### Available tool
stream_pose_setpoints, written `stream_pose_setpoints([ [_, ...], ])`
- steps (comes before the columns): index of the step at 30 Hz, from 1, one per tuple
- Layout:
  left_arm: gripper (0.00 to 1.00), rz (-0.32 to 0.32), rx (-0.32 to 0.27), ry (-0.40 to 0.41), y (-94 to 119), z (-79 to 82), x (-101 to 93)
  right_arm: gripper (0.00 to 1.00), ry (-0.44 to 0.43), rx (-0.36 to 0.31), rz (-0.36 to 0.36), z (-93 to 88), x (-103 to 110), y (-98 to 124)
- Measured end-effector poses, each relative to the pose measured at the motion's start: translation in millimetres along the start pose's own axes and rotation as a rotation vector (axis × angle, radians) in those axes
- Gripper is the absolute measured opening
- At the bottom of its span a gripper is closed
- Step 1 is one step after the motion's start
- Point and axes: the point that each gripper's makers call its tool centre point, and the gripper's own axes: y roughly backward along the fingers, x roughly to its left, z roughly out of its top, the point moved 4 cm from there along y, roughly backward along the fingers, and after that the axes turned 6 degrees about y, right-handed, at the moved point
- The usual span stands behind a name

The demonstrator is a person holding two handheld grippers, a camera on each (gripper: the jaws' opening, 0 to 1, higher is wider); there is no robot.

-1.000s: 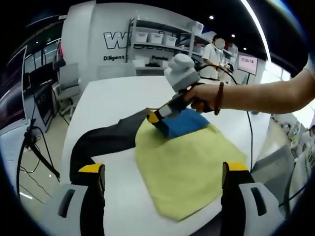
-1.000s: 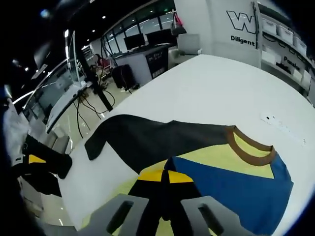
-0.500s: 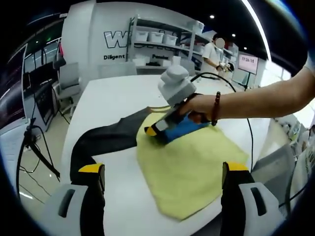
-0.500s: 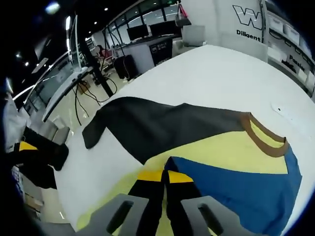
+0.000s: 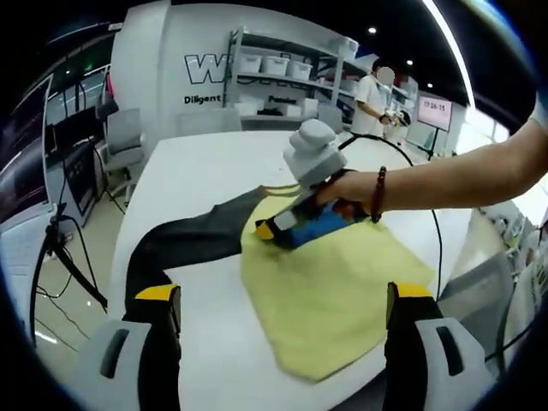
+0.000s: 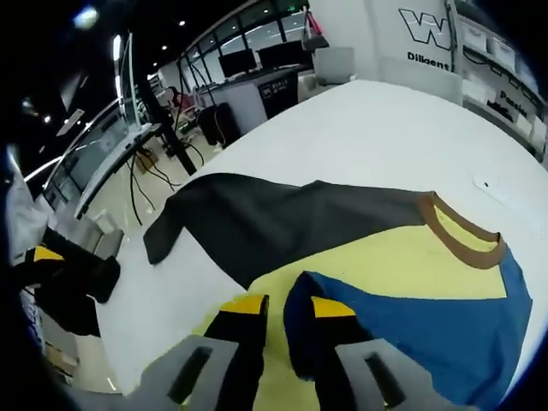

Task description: Fold the garment on the visible template until the final outline fits inside the template.

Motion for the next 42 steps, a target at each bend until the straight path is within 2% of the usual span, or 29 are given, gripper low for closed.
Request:
stream_pose_setpoints([
  [7,0.99,0.004,-0.008,0.005,0,2.5,-2.2,0.37,-0.018,-0.054,-0.025,4.5,-27,21],
  [9,0.99,0.004,-0.006,0.003,0,2.5,-3.7,0.38,-0.056,-0.072,-0.058,2.1,-47,31],
  [13,0.99,0.000,-0.001,0.000,-2,2.4,-8.2,0.40,-0.091,-0.076,-0.098,-5.4,-71,43],
  [20,0.99,0.000,-0.001,-0.001,-7,5.1,-12.4,0.41,-0.133,-0.083,-0.169,-20.8,-110,65],
  [22,0.99,0.005,0.000,0.003,-9,5.6,-12.4,0.42,-0.137,-0.088,-0.176,-22.6,-115,68],
  [25,0.99,0.014,-0.014,0.042,-17,8.8,-13.7,0.42,-0.137,-0.092,-0.213,-29.0,-135,78],
  [33,0.94,-0.009,0.002,0.067,-42,9.4,-22.5,0.43,-0.154,-0.084,-0.269,-41.6,-168,94],
  [37,0.94,-0.021,0.012,0.056,-51,10.7,-26.3,0.44,-0.163,-0.073,-0.299,-50.2,-185,100],
  [42,0.93,-0.036,0.028,0.058,-61,9.5,-28.1,0.43,-0.216,-0.061,-0.338,-65.3,-207,109],
])
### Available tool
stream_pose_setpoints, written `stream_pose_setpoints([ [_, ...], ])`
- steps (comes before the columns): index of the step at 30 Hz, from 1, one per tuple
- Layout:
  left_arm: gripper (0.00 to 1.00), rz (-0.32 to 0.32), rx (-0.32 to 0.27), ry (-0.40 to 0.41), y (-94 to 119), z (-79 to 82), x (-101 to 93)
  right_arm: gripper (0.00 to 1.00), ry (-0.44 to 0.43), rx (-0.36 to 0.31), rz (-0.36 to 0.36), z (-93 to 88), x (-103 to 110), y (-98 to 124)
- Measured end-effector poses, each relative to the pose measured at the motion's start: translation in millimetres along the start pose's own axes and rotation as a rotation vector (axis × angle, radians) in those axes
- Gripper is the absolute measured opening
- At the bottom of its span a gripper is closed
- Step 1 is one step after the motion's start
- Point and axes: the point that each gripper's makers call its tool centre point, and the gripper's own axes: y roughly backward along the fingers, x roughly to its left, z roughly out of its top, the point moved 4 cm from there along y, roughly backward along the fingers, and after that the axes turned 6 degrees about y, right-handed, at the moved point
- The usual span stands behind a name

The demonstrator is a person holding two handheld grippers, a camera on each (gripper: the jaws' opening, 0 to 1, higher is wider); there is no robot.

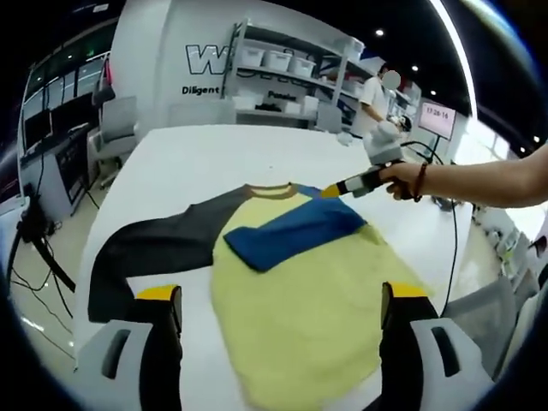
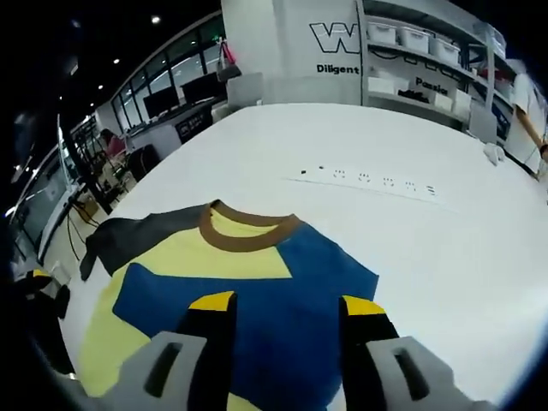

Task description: Fold the garment on the visible template until the final outline fits inside the template.

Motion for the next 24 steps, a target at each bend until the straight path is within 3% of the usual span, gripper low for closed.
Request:
stream_pose_setpoints([
  [9,0.88,-0.022,0.015,0.019,-22,0.6,-3.8,0.40,-0.065,-0.006,-0.026,-6.5,-26,-6],
  [14,0.87,-0.038,0.021,0.021,-39,2.9,-8.2,0.37,-0.085,0.026,-0.042,-16.4,-33,-10],
  [20,0.85,-0.049,0.036,0.025,-50,1.2,-10.5,0.26,-0.100,0.037,-0.056,-22.1,-38,-15],
  [22,0.85,-0.050,0.042,0.029,-54,0.0,-10.8,0.24,-0.145,0.045,-0.072,-25.5,-41,-17],
  [24,0.83,-0.047,0.046,0.033,-59,-1.6,-11.0,0.19,-0.125,0.034,-0.079,-24.3,-45,-18],
])
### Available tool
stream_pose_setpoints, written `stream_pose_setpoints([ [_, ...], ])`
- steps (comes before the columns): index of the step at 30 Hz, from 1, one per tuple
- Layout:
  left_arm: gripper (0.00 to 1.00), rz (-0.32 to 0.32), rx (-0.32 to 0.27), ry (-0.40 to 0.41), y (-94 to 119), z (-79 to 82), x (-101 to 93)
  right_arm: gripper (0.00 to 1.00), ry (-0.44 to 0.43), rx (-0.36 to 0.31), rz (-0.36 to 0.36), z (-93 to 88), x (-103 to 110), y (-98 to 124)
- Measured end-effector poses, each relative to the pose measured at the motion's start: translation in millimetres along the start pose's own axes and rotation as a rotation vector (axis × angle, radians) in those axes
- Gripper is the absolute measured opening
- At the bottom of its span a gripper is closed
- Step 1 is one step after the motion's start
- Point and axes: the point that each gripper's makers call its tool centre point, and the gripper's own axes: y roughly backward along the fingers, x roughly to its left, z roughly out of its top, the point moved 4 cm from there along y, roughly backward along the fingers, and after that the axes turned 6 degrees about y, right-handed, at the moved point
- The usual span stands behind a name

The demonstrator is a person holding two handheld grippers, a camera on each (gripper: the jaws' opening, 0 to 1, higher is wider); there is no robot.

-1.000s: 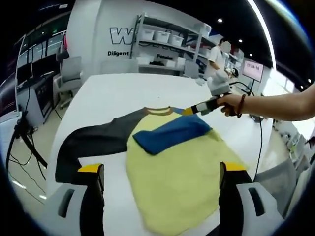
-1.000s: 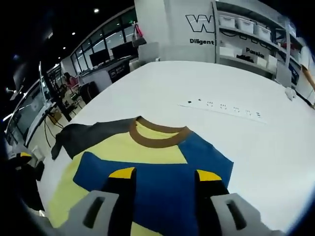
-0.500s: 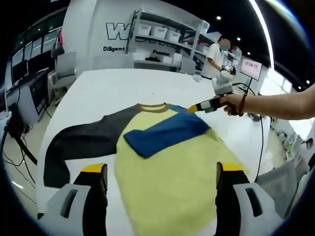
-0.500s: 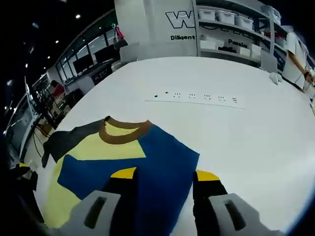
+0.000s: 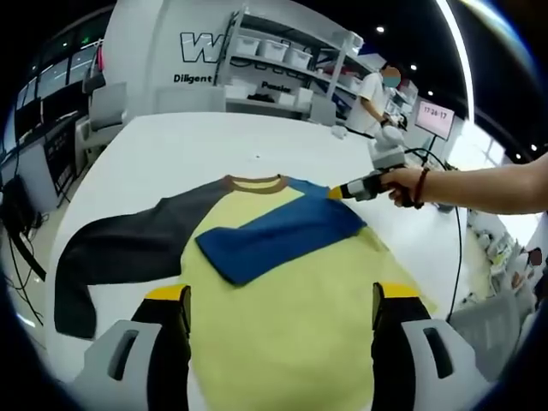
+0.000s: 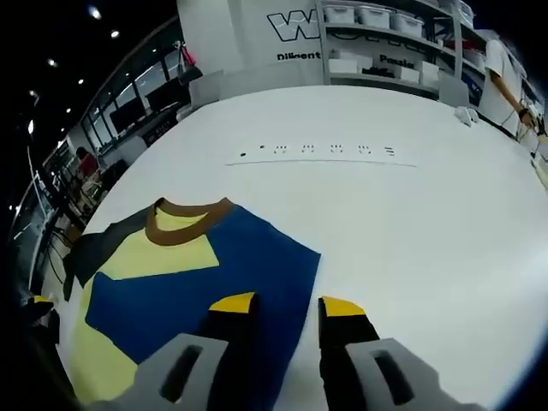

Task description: Fold the garment on the visible template until the final outline fits inside the template.

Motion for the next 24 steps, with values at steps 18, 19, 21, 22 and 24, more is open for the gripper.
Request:
stream_pose_setpoints([
  [18,0.62,0.065,0.025,0.134,-52,-2.0,12.3,0.00,0.036,-0.015,-0.013,0.4,-13,-3],
  [19,0.61,0.081,0.039,0.153,-54,-4.2,15.7,0.00,0.031,-0.017,-0.012,0.6,-12,-3],
  [21,0.57,0.108,0.042,0.190,-57,-6.7,20.7,0.00,0.025,-0.016,-0.012,1.1,-12,-3],
  [22,0.53,0.105,0.043,0.192,-59,-7.7,22.5,0.00,0.024,-0.016,-0.011,1.3,-12,-4],
  [24,0.50,0.120,0.050,0.227,-62,-9.6,26.3,0.00,0.023,-0.019,-0.010,1.9,-13,-5],
])
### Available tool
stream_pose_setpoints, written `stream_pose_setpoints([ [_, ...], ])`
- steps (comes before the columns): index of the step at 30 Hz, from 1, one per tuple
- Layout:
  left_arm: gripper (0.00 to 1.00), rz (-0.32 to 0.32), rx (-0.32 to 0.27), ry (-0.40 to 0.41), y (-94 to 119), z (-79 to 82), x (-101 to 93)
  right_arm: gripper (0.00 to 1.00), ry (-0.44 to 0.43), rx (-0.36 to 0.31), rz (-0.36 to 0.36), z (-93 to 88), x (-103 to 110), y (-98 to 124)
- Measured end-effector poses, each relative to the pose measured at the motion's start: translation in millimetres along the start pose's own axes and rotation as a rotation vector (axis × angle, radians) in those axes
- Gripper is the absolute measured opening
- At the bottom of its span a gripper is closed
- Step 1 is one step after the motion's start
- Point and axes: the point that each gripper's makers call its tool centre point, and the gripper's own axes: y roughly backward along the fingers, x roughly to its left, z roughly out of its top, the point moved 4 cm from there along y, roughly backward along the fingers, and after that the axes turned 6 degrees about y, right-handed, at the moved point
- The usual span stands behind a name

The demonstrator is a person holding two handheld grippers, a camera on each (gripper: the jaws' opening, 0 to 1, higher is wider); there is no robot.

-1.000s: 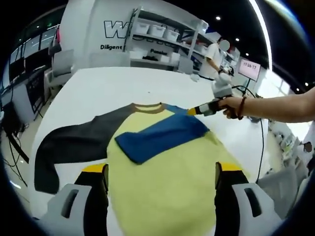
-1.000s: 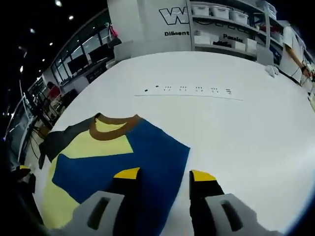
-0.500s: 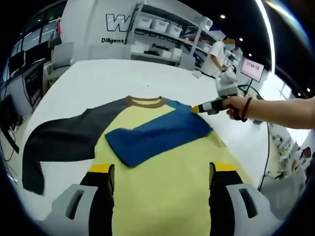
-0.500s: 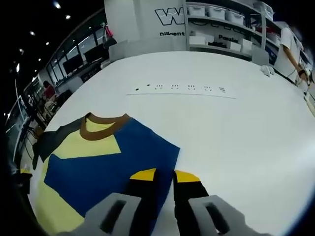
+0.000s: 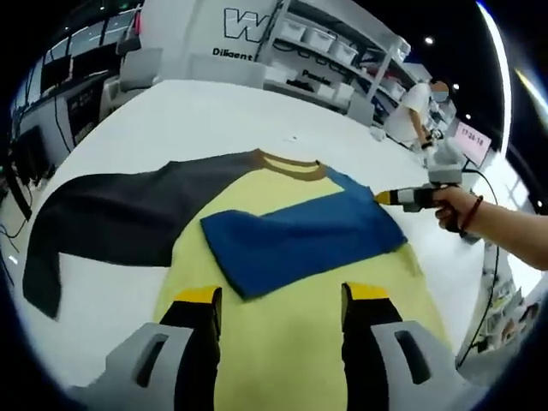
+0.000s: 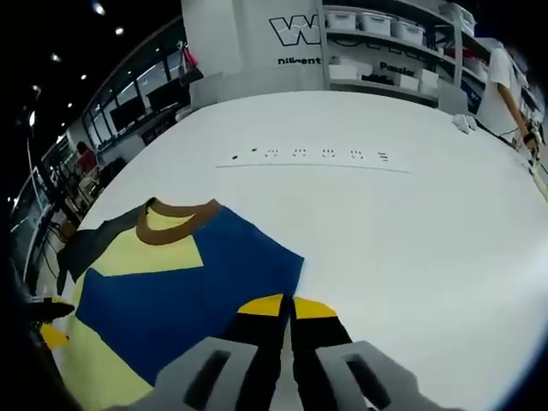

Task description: Fold the garment on the visible template until the final outline fits inside the template.

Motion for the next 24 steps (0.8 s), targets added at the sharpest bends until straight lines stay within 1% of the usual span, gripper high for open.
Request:
stream_pose_setpoints([
  [1,0.48,0.002,-0.003,-0.002,-2,0.5,0.9,0.00,0.003,-0.002,0.001,0.3,1,0],
  [3,0.43,0.024,-0.002,0.032,-5,1.7,4.5,0.00,0.011,-0.005,0.004,0.7,1,0],
  [4,0.37,0.030,-0.008,0.044,-7,2.6,7.0,0.00,0.014,-0.005,0.007,0.8,0,0],
  [6,0.30,0.041,0.008,0.066,-10,0.6,10.1,0.00,0.015,-0.006,0.012,0.9,0,0],
  [8,0.27,0.049,0.013,0.072,-13,-1.1,11.8,0.00,0.019,-0.004,0.018,0.7,-1,0],
  [9,0.24,0.053,0.001,0.077,-12,1.0,12.0,0.00,0.027,-0.002,0.019,0.5,-1,0],
  [12,0.17,0.057,0.012,0.100,-14,0.1,12.1,0.00,0.041,0.000,0.024,0.9,-1,0],
  [16,0.03,0.062,0.033,0.099,-15,-3.2,13.0,0.00,0.046,0.002,0.022,0.4,-1,0],
  [19,0.01,0.061,0.043,0.093,-13,-4.6,12.6,0.00,0.055,0.003,0.022,0.9,-2,0],
  [21,0.01,0.056,0.048,0.098,-13,-5.0,13.0,0.00,0.091,0.014,0.023,1.1,-3,0],
  [24,0.01,0.028,0.069,0.113,-13,-3.1,10.8,0.00,0.100,0.023,0.018,3.0,-8,-1],
])
